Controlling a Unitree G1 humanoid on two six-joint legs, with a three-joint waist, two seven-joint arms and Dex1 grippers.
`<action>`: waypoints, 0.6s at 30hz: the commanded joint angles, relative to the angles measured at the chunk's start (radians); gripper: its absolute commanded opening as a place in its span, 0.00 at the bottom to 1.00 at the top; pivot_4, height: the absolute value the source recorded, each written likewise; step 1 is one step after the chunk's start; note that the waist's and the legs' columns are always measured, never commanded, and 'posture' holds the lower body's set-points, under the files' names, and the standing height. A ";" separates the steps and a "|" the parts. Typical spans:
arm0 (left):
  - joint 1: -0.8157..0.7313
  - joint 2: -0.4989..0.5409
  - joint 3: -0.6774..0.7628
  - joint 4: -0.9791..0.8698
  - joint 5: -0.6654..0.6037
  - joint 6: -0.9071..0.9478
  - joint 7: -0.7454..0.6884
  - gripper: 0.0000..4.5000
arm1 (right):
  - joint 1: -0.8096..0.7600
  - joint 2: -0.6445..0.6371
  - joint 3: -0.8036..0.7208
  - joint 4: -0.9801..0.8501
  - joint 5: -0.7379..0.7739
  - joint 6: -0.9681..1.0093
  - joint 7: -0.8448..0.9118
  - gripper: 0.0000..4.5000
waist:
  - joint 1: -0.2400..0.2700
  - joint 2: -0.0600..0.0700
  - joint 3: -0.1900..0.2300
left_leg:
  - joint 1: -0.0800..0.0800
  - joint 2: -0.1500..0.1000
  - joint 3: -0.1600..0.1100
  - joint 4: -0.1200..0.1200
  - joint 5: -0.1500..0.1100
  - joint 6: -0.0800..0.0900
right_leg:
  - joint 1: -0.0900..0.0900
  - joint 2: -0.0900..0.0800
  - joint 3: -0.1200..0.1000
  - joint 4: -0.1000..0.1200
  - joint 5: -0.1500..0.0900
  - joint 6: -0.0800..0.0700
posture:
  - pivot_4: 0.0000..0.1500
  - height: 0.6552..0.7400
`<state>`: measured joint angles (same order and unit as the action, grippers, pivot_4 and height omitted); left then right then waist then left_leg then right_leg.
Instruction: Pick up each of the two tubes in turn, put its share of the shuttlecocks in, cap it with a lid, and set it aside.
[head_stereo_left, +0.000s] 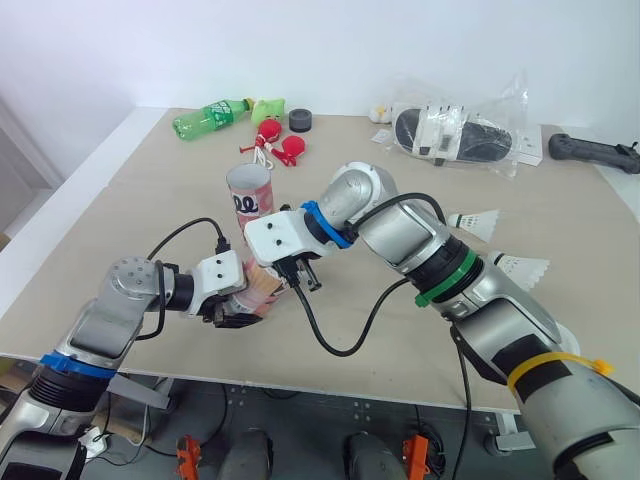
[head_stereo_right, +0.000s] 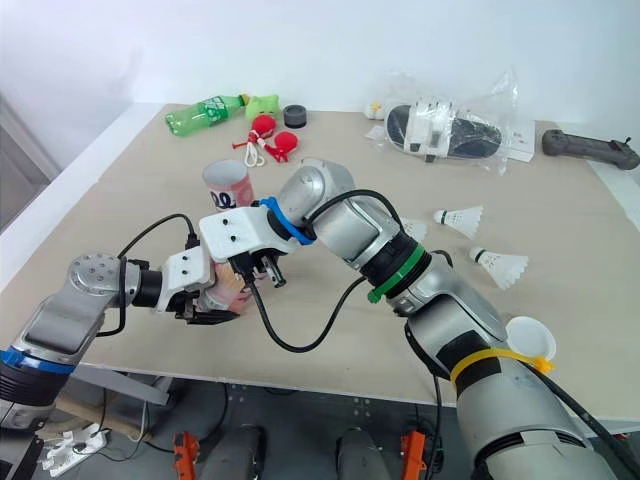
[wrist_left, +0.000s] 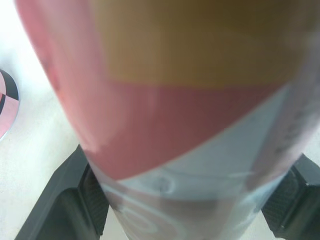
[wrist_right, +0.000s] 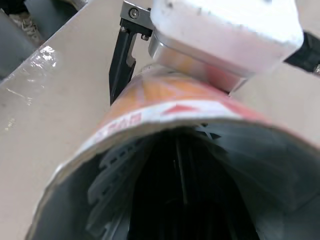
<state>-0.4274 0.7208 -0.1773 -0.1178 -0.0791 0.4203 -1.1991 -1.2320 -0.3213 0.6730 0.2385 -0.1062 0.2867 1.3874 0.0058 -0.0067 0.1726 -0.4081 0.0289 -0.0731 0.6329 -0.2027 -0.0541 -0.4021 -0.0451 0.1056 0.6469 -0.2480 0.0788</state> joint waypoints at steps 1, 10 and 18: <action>0.027 -0.022 -0.077 -0.011 -0.002 0.007 -0.007 0.72 | -0.027 0.011 -0.038 -0.014 0.007 0.001 0.010 0.01 | 0.000 0.000 0.000 | 0.000 0.000 0.000 0.000 0.000 0.000 | 0.000 0.000 0.000 0.000 0.000 0.000 | 1.00 1.00; 0.025 -0.021 -0.080 -0.004 -0.003 0.003 -0.009 0.72 | -0.082 -0.101 -0.191 -0.146 0.112 0.126 0.082 0.01 | 0.001 0.000 0.000 | -0.002 0.000 0.000 0.000 0.000 0.000 | 0.001 0.000 0.000 0.000 0.000 0.000 | 1.00 1.00; 0.014 -0.025 -0.083 0.013 0.002 -0.007 -0.014 0.72 | -0.071 -0.191 -0.255 -0.227 0.192 0.219 0.108 0.01 | 0.001 0.000 0.000 | -0.002 0.000 0.000 0.000 0.000 0.000 | 0.001 0.000 0.000 0.000 0.000 0.000 | 1.00 1.00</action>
<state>-0.4300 0.7202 -0.1790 -0.1176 -0.0783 0.4114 -1.2029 -1.2933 -0.4996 0.4631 0.0482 0.0628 0.4917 1.4863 0.0069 -0.0067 0.1728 -0.4096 0.0286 -0.0731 0.6326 -0.2027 -0.0541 -0.4011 -0.0456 0.1055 0.6469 -0.2485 0.0789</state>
